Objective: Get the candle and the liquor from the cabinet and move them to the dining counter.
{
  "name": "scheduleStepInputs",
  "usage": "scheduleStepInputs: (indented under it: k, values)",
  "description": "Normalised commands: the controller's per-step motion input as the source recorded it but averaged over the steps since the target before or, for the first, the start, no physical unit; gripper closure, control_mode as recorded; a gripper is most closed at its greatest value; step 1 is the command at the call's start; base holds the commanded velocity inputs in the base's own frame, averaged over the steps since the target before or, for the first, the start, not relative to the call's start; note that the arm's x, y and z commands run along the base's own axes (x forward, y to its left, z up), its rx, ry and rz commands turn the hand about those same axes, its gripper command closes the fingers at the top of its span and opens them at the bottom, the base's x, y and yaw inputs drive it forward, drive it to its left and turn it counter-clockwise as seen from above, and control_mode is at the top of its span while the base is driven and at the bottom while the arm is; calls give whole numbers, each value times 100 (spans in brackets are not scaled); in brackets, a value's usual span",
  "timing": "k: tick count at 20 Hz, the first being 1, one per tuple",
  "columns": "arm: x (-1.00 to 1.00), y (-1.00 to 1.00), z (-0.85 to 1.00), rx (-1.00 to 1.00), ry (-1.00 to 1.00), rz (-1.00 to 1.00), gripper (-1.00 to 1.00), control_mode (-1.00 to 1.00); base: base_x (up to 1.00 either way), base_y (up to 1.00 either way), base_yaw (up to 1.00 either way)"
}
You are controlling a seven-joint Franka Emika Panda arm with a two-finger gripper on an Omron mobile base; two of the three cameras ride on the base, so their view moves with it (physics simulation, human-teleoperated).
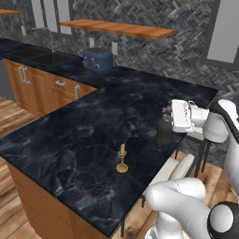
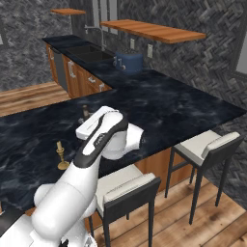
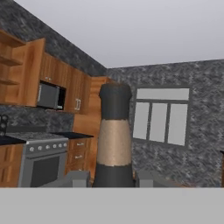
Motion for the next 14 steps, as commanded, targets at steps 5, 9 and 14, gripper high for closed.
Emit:
scheduleStepInputs:
  k: [5, 9, 14]
  values:
    - [36, 18, -16, 0, 3, 0, 100, -100, 0, 0, 0]
    - [28, 10, -22, 0, 3, 0, 100, -100, 0, 0, 0]
    - [25, 5, -22, 0, 3, 1, 100, -100, 0, 0, 0]
